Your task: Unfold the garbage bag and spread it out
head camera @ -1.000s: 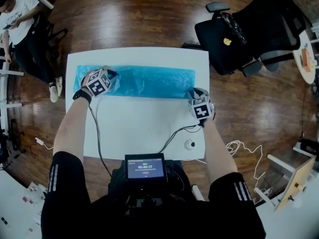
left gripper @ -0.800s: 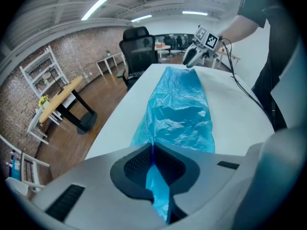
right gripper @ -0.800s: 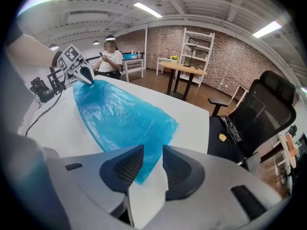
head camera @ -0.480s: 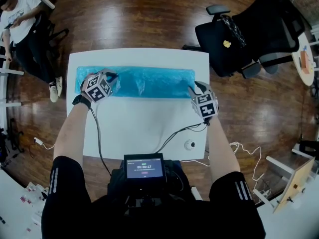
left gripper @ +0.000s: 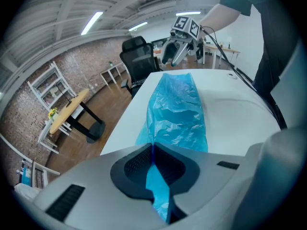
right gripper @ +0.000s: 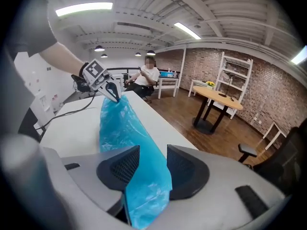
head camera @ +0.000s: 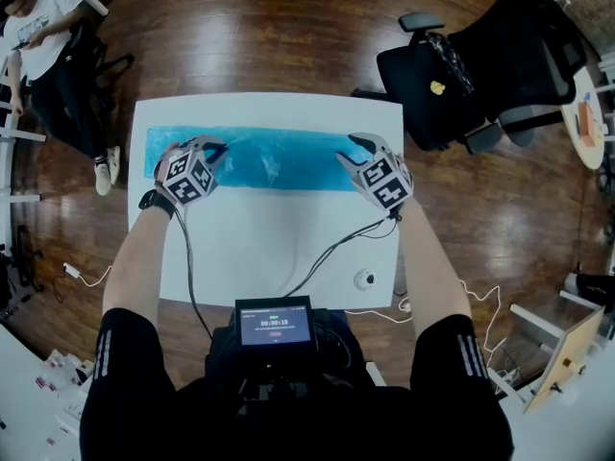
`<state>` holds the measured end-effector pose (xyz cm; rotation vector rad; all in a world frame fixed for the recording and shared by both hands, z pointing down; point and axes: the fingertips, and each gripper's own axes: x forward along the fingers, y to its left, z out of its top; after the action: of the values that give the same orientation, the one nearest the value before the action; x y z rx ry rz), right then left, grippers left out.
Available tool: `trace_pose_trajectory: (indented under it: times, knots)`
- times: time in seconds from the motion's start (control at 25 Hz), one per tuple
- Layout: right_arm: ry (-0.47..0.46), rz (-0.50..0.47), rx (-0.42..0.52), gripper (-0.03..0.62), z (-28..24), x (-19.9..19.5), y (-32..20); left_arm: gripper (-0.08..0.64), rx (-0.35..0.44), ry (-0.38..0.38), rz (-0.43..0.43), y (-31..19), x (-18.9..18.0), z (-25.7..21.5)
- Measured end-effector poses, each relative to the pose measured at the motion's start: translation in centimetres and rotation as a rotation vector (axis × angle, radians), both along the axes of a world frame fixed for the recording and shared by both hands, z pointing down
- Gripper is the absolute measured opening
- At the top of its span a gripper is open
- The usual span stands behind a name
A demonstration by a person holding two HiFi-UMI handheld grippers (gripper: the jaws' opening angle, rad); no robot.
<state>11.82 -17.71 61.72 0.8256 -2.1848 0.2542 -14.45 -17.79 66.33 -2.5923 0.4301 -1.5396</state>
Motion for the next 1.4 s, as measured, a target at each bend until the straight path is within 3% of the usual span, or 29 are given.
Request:
trace_pose_trajectory:
  times: [0.28, 0.44, 0.88, 1.04, 1.12, 1.4]
  knots:
    - [0.116, -0.279, -0.026, 0.204, 0.3, -4.8, -0.6, 0.018, 0.023, 0.006, 0.007, 1.0, -0.2, -0.4]
    - [0.149, -0.356, -0.077, 0.204, 1.6, -6.2, -0.8, 0.018, 0.039, 0.01, 0.012, 1.5, -0.2, -0.8]
    - [0.249, -0.442, -0.156, 0.2, 5.4, -6.8, -0.3, 0.018, 0.049, 0.012, 0.019, 2.3, 0.1, -0.9]
    - [0.28, -0.444, -0.118, 0.065, 5.6, -6.5, -0.1, 0.018, 0.05, 0.01, 0.017, 2.4, 0.1, -0.9]
    - [0.285, -0.432, -0.103, 0.03, 5.7, -6.3, 0.1, 0.018, 0.054, 0.007, 0.016, 2.4, 0.1, -0.9]
    - [0.299, -0.422, -0.025, 0.02, 4.2, -6.1, 0.4, 0.018, 0.075, 0.017, 0.001, 2.3, 0.0, -1.5]
